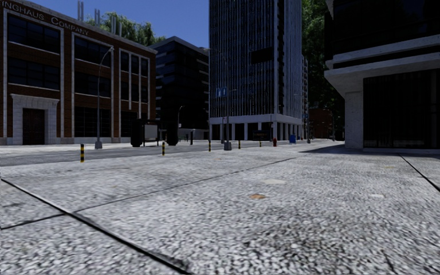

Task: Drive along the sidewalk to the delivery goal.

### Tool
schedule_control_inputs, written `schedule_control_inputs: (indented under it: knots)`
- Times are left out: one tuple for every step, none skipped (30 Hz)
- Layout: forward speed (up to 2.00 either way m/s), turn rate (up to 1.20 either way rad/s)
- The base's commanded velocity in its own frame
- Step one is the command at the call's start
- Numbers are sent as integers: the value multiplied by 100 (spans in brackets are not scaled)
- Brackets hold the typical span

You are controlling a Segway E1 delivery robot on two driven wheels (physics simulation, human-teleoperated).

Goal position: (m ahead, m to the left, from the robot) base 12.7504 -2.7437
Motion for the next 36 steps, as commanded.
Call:
schedule_control_inputs:
  knots:
    - [200, 0]
    - [200, 0]
    - [200, 0]
    - [200, 0]
    - [200, 0]
    - [200, 0]
    - [200, 0]
    - [200, 0]
    - [200, 0]
    - [200, 0]
    - [200, 0]
    - [200, 0]
    - [200, 0]
    - [200, 0]
    - [200, 0]
    - [200, 0]
    - [200, 0]
    - [200, 0]
    - [200, 0]
    - [200, 0]
    - [200, 0]
    - [200, 0]
    - [200, 0]
    - [200, 0]
    - [200, 0]
    - [200, 0]
    - [200, 0]
    - [200, 0]
    - [200, 0]
    - [200, 0]
    - [200, 0]
    - [200, 0]
    - [200, 0]
    - [200, 0]
    - [200, 0]
    - [200, 0]
